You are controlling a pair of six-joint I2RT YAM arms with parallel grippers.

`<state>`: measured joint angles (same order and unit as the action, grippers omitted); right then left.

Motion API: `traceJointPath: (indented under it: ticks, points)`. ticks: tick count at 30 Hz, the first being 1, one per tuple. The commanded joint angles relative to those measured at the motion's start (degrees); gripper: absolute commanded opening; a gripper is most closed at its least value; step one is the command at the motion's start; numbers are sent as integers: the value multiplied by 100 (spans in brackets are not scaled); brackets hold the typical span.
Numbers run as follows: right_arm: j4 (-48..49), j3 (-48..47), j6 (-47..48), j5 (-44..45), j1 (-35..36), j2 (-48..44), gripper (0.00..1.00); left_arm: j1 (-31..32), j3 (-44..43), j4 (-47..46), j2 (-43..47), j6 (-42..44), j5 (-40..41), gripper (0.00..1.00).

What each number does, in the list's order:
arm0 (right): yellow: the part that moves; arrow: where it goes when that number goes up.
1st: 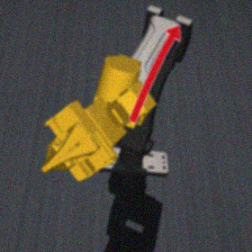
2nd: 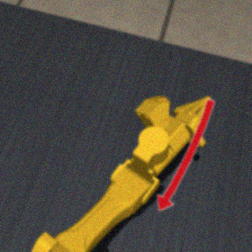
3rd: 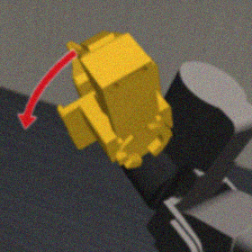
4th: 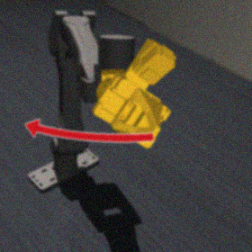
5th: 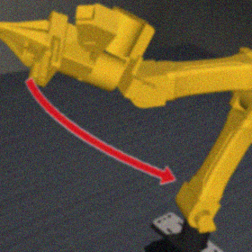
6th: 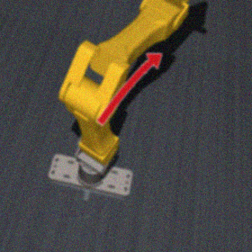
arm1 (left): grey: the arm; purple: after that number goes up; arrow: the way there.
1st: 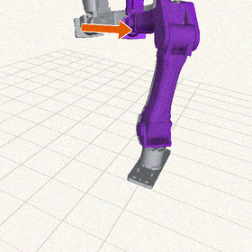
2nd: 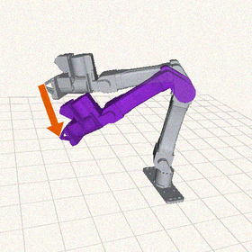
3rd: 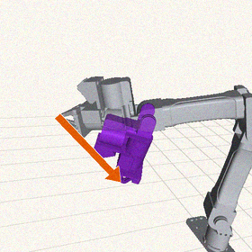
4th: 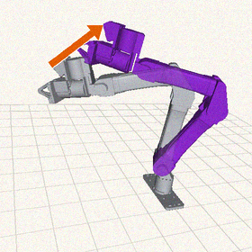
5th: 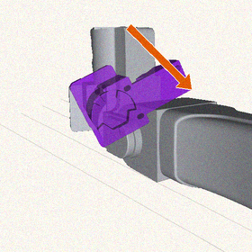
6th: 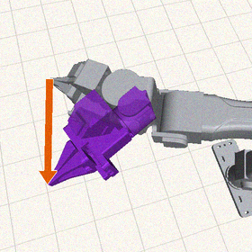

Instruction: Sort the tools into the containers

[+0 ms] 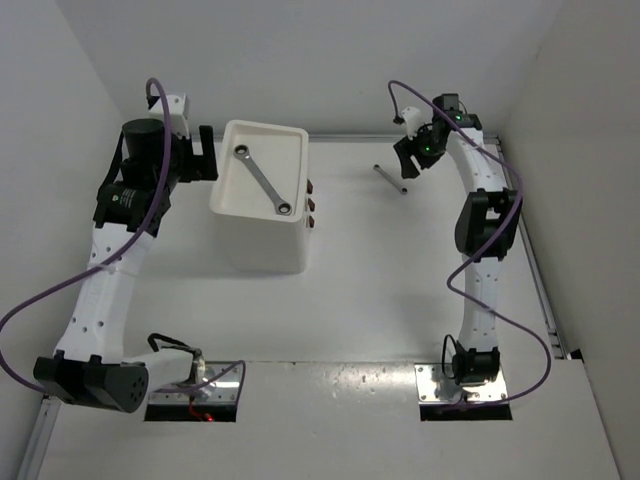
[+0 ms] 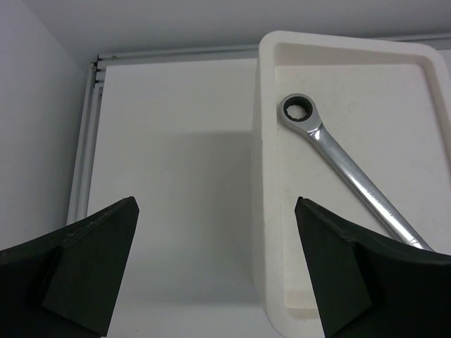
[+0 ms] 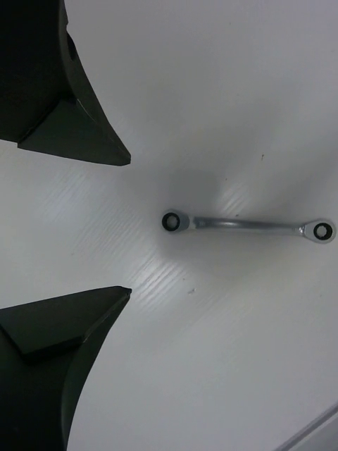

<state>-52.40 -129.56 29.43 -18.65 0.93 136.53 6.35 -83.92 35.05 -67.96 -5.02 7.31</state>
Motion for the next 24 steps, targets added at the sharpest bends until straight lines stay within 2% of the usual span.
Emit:
traceJointPath:
  ticks: [1,6,10,24]
  points:
    - [203,-175,-551,20,153,66,68,-143,42,-200,-68,-139,-80,100]
    - [730,-298,-1158,-235,100,383,66,-257,156,-200,-129,-193,-230,100]
    - [978,-369,-1439,19,153,673,66,-310,157,-200,-129,-193,-283,100]
    - [1347,-685,-1440,336,452,1280,64,-415,157,-200,-357,-140,-388,100]
